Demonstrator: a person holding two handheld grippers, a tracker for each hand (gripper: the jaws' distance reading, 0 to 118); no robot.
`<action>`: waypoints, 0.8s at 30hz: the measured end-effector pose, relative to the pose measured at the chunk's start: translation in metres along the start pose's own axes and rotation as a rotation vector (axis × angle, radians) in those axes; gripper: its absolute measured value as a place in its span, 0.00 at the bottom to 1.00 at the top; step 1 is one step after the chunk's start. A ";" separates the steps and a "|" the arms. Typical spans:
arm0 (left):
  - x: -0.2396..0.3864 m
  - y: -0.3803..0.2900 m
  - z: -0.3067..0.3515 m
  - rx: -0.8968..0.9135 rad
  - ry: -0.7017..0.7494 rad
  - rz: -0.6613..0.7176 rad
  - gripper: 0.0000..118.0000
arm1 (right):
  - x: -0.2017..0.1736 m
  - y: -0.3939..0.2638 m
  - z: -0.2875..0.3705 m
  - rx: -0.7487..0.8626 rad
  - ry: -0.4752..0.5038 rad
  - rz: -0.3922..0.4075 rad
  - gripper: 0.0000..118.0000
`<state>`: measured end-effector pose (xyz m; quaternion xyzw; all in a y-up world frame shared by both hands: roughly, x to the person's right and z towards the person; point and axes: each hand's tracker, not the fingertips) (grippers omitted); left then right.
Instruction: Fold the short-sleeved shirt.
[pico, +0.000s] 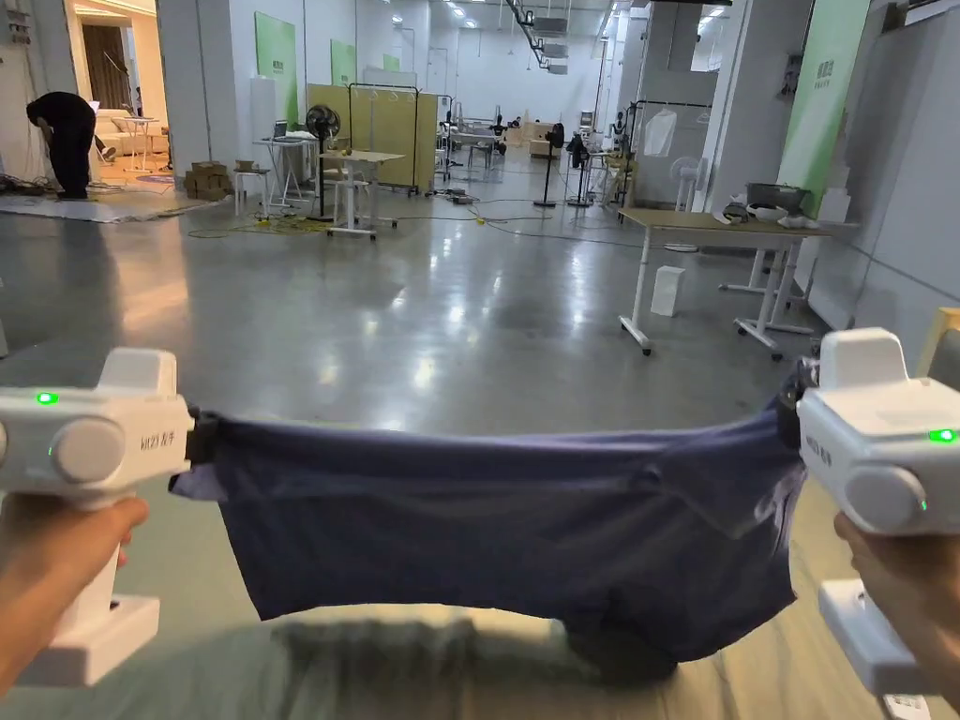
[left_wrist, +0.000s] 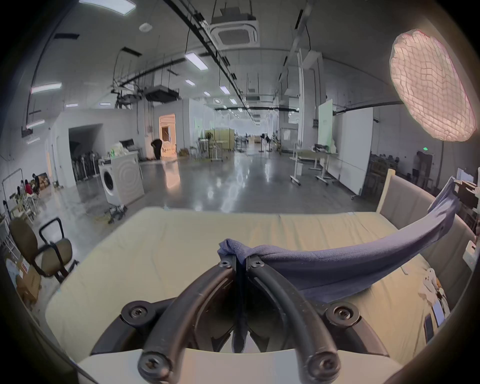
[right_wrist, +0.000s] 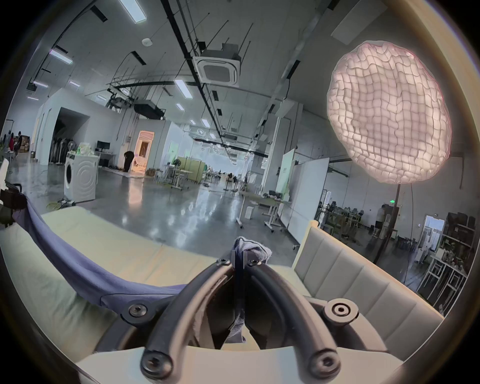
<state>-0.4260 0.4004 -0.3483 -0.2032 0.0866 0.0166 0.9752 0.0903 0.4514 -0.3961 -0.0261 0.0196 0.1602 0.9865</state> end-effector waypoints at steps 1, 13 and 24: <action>0.000 -0.019 0.004 -0.019 -0.005 0.015 0.05 | -0.001 -0.014 0.013 -0.010 0.006 -0.001 0.04; -0.005 -0.201 0.090 -0.310 -0.076 0.087 0.05 | -0.024 -0.146 0.156 -0.292 0.100 0.110 0.04; -0.006 -0.296 0.118 -0.627 -0.048 0.011 0.05 | -0.047 -0.249 0.228 -0.697 0.181 0.039 0.04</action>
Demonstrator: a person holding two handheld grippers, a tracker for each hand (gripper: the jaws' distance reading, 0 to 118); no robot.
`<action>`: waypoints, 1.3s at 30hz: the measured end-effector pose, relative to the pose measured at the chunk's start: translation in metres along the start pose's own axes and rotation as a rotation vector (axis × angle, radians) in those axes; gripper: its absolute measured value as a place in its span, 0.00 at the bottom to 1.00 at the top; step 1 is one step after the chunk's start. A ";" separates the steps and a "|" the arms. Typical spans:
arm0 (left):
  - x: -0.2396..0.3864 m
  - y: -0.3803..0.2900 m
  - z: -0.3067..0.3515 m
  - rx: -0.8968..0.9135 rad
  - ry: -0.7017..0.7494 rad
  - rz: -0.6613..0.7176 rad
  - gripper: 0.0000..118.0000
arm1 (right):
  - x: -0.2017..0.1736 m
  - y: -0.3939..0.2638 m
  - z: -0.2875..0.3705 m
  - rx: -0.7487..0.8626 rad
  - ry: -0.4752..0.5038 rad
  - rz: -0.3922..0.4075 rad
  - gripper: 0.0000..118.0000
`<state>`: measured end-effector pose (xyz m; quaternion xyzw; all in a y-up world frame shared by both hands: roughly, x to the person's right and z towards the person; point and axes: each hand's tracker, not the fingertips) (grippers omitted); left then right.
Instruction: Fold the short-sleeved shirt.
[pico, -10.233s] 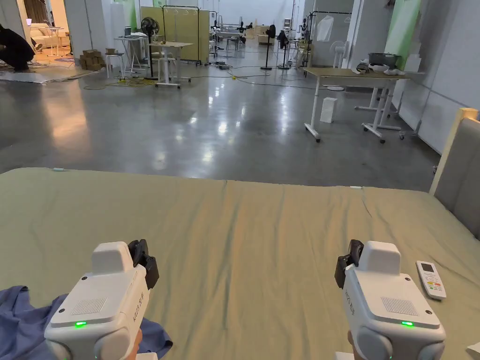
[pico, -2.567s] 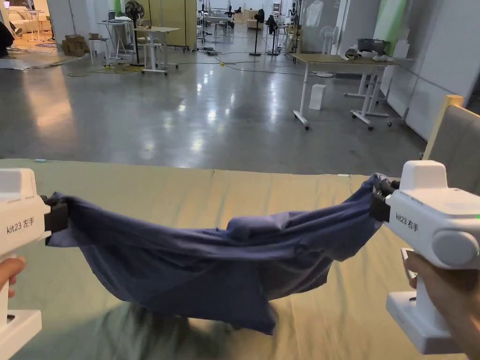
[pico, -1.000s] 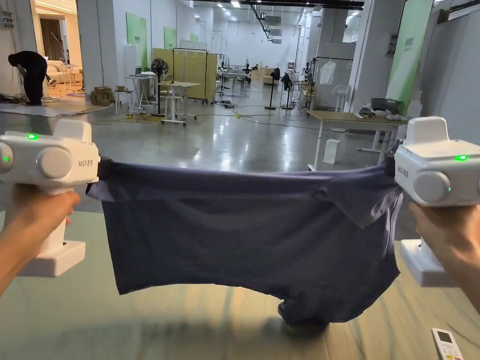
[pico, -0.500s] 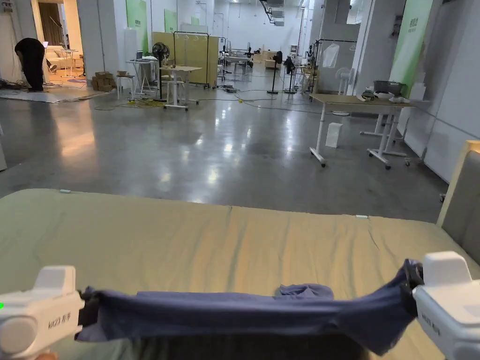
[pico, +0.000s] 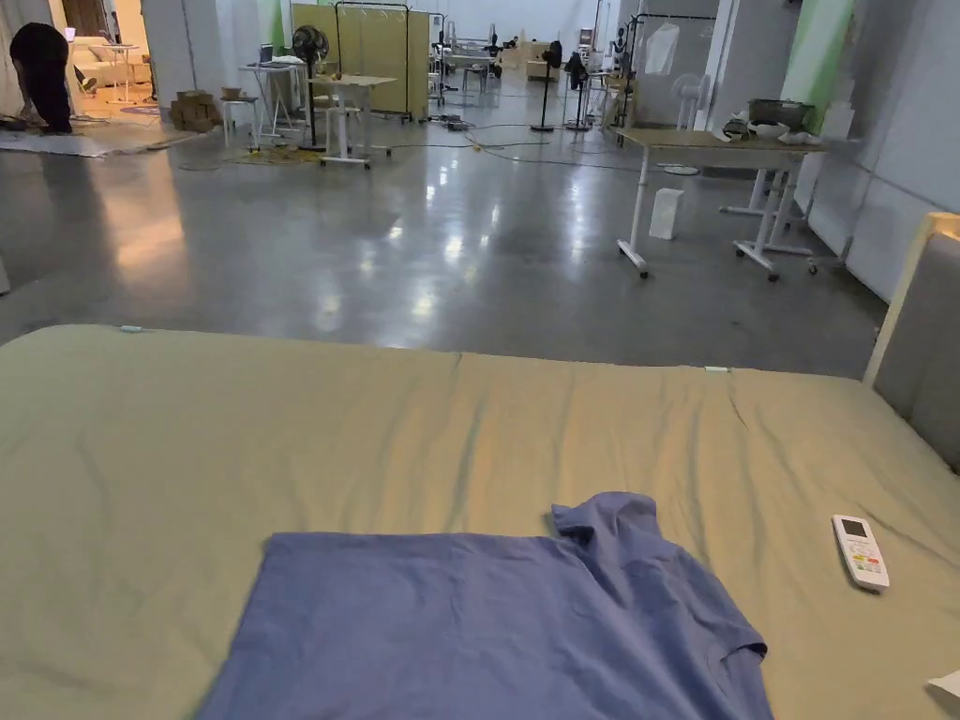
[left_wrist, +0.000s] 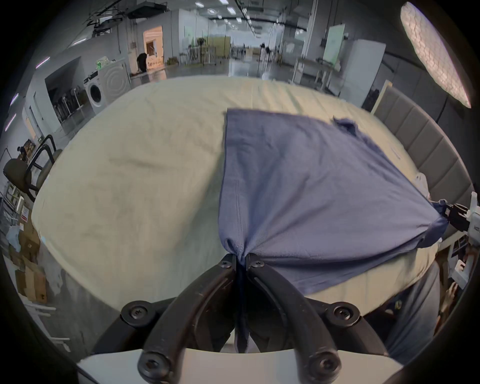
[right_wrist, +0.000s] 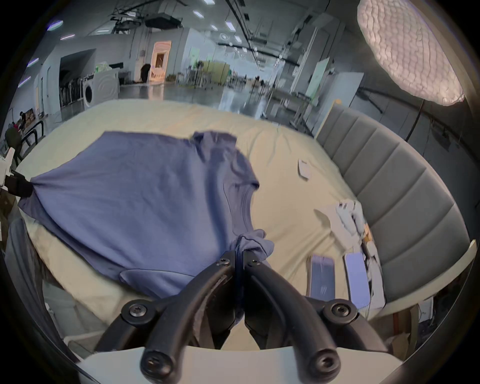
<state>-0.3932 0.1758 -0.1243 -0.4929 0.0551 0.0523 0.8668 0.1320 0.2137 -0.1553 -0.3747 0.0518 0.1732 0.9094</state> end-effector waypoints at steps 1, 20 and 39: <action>-0.002 -0.003 -0.005 -0.031 0.010 -0.007 0.05 | -0.003 -0.005 -0.005 -0.040 -0.001 0.013 0.04; 0.010 -0.004 -0.032 -0.001 0.059 -0.005 0.52 | -0.021 -0.017 -0.041 -0.077 -0.019 -0.044 0.66; 0.099 0.091 0.060 0.832 0.113 -0.024 0.41 | -0.055 0.120 -0.003 0.704 -0.079 -0.196 0.28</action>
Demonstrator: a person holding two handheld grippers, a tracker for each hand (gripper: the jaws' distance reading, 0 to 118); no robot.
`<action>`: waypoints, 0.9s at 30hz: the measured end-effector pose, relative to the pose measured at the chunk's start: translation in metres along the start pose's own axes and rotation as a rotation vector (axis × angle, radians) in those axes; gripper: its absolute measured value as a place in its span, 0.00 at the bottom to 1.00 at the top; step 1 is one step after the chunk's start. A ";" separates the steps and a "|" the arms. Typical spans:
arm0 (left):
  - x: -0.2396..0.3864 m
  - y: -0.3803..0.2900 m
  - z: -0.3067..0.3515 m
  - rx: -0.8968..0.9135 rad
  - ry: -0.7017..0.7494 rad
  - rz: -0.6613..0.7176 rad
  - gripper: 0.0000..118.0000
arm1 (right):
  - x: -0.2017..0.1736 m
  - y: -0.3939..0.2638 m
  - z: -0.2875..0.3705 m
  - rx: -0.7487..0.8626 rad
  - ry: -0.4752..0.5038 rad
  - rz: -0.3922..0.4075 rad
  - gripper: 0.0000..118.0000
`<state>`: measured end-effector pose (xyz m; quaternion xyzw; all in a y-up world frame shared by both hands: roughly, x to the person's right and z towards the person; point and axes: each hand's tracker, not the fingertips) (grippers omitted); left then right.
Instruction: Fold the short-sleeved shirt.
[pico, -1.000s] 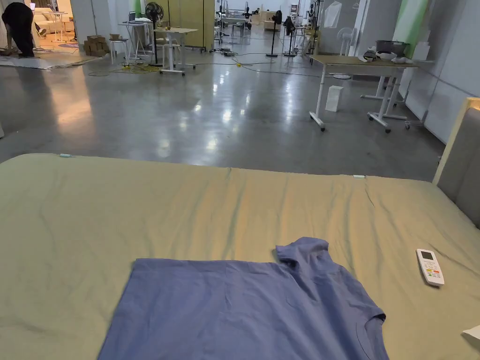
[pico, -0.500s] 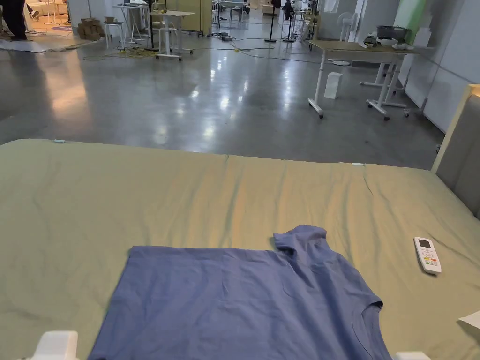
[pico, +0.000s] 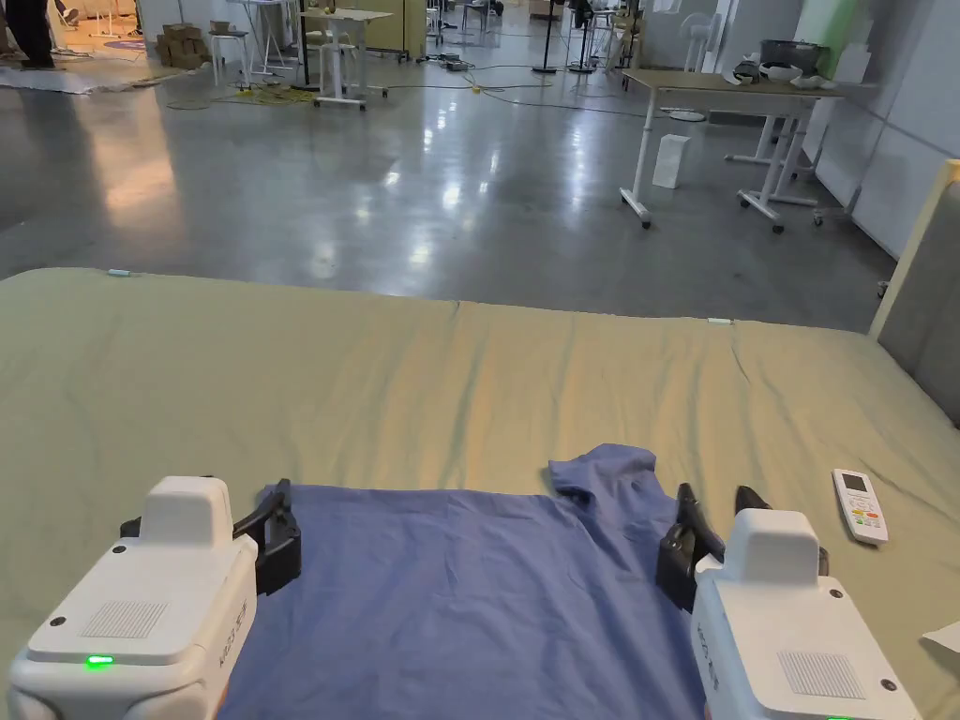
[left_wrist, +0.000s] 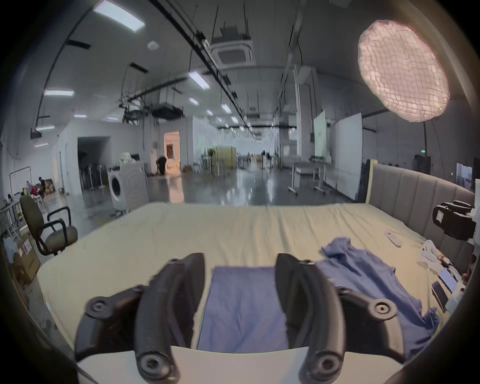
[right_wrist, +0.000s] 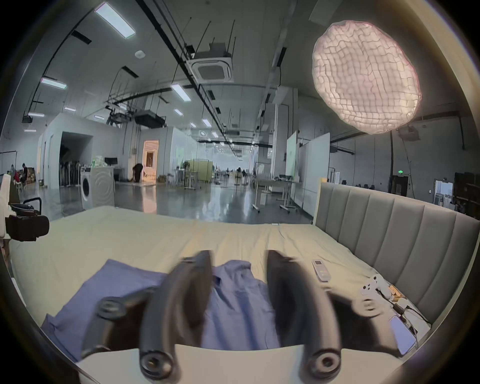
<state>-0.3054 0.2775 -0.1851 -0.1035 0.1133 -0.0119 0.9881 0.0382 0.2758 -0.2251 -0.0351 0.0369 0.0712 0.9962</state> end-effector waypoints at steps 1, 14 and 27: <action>0.001 0.001 0.000 0.012 0.011 -0.009 0.28 | -0.001 0.001 -0.002 0.009 -0.003 -0.007 0.15; -0.008 -0.010 -0.033 -0.067 0.015 0.004 0.01 | -0.008 -0.001 -0.033 0.000 0.020 -0.007 0.00; -0.068 -0.051 -0.258 -0.494 -0.047 0.065 0.04 | 0.000 -0.055 -0.094 -0.189 0.048 0.012 0.00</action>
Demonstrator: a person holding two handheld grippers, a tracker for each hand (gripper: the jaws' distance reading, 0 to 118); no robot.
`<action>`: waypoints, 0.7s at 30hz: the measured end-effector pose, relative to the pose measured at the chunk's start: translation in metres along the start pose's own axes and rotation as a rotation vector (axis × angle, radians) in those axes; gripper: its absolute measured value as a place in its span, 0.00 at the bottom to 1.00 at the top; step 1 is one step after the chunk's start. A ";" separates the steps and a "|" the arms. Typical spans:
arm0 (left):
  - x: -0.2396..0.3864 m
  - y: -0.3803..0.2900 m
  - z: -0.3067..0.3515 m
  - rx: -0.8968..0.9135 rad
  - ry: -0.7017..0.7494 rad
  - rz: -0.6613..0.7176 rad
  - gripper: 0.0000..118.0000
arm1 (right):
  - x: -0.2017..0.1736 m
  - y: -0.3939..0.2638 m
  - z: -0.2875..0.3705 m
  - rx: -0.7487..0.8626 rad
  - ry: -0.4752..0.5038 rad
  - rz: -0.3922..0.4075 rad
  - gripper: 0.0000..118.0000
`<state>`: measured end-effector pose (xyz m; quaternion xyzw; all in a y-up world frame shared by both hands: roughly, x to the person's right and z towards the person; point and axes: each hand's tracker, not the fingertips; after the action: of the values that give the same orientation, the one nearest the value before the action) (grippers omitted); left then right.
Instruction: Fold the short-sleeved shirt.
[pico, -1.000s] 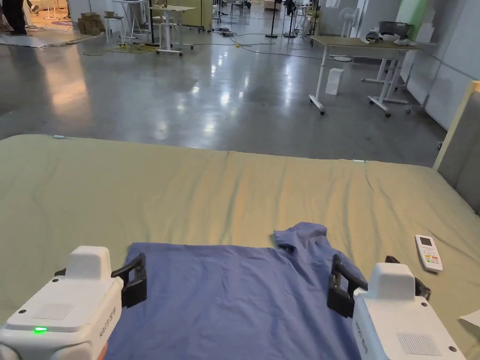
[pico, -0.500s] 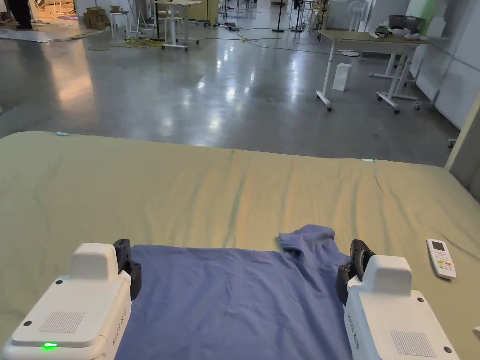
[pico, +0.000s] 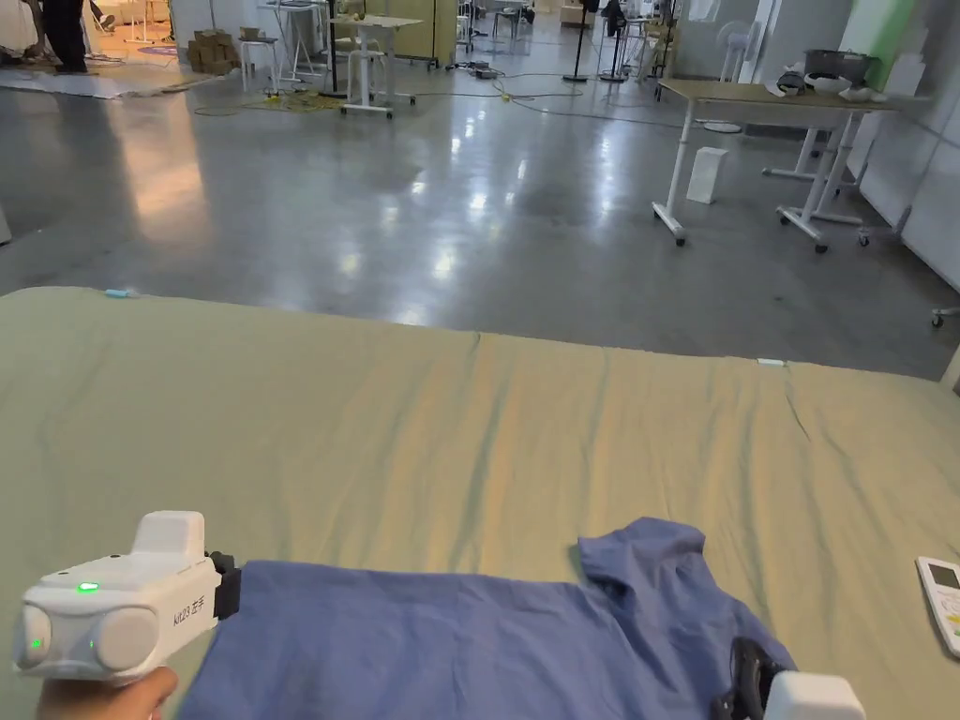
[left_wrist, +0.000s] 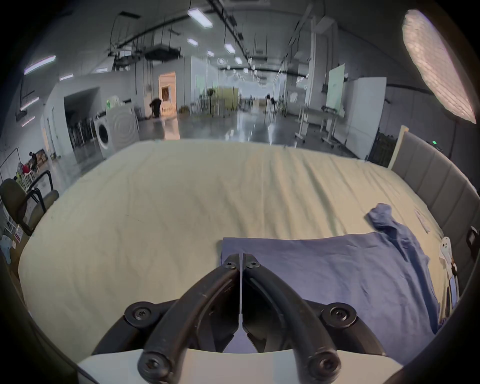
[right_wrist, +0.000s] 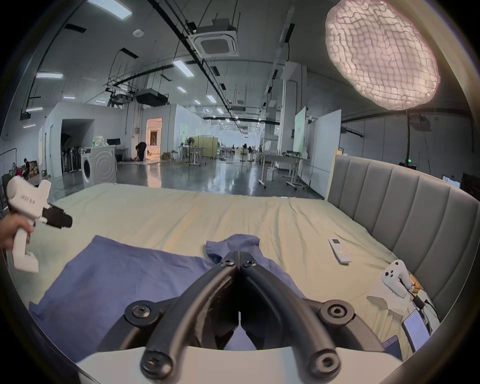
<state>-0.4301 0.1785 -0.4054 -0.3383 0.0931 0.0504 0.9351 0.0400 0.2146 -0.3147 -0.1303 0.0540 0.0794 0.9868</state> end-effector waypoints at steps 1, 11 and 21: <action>-0.004 0.008 -0.018 -0.042 -0.010 -0.003 0.04 | 0.002 -0.005 -0.005 -0.014 -0.004 0.004 0.00; 0.000 0.023 -0.121 -0.284 0.063 -0.083 0.52 | 0.022 -0.045 -0.036 -0.154 -0.052 0.008 0.00; 0.037 0.006 -0.122 -0.291 0.034 -0.237 0.06 | 0.046 -0.044 -0.084 -0.248 -0.062 -0.029 0.00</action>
<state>-0.4117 0.1058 -0.5091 -0.4795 0.0599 -0.0529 0.8739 0.0855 0.1567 -0.3901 -0.2497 0.0116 0.0752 0.9653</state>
